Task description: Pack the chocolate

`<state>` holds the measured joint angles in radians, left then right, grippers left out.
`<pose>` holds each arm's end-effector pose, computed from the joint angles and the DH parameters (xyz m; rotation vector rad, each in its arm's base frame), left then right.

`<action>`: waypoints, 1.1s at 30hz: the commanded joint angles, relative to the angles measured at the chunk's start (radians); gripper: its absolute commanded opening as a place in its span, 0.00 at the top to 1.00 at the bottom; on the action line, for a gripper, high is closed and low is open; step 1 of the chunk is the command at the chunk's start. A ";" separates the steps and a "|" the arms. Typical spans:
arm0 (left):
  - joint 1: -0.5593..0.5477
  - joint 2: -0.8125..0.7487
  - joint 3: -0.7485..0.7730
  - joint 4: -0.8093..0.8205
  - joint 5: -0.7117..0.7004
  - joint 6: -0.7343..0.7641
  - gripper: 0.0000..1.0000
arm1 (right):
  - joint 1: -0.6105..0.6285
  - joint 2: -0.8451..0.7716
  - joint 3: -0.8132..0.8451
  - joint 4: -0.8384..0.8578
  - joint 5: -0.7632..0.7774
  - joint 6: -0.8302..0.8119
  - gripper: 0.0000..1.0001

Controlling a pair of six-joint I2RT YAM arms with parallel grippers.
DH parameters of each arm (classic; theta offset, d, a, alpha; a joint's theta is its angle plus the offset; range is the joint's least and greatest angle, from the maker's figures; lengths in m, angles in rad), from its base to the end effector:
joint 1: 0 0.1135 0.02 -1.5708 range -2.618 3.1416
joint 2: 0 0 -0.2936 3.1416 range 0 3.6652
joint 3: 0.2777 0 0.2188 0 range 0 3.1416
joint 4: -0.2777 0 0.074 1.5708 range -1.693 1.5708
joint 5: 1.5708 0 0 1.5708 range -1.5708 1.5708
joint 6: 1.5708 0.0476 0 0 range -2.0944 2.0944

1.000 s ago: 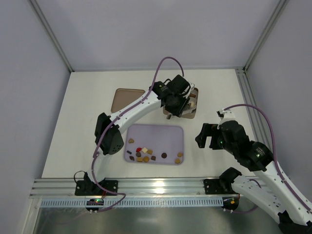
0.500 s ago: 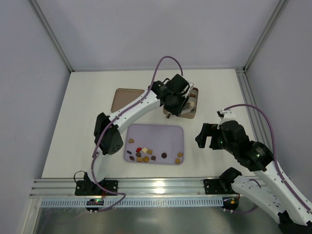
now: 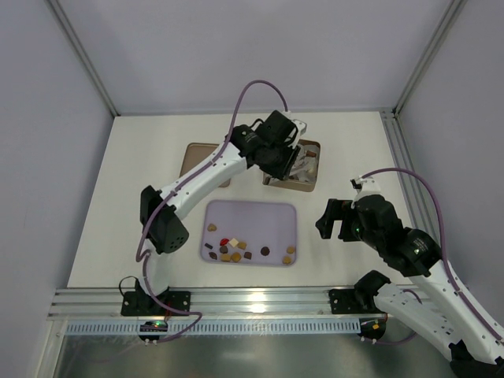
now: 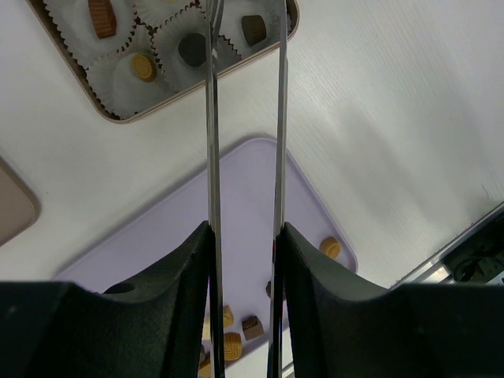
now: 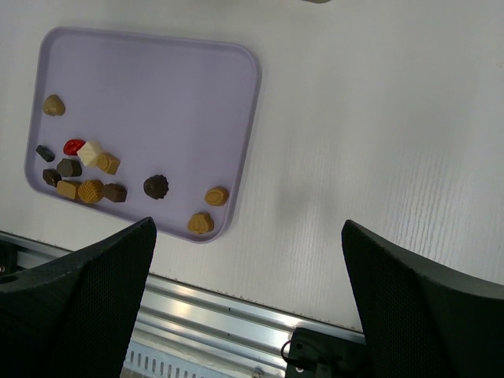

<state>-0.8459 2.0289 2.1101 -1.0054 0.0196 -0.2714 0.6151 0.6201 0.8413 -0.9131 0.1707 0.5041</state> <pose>0.2831 -0.3210 0.3566 0.7341 2.4550 -0.4764 0.0588 0.0317 0.3117 -0.0349 2.2824 0.4038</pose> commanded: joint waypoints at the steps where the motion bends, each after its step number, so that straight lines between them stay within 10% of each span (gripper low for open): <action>1: 0.022 -0.119 -0.018 0.027 -0.007 0.014 0.61 | 0.000 0.007 0.033 0.020 0.015 0.007 0.00; 9: 0.117 -0.323 -0.211 0.057 -0.078 -0.032 0.61 | 0.000 0.050 0.048 0.074 -0.013 0.001 0.00; 20: 0.529 -0.650 -0.677 0.140 -0.135 -0.133 0.59 | -0.002 0.194 0.122 0.160 -0.017 -0.075 0.00; 33: 0.910 -0.586 -0.883 0.320 -0.142 -0.189 0.57 | -0.002 0.279 0.114 0.232 -0.046 -0.102 0.00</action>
<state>0.0402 1.4151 1.2289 -0.7982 -0.1081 -0.4355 0.6151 0.8955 0.9264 -0.7422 0.1322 0.4191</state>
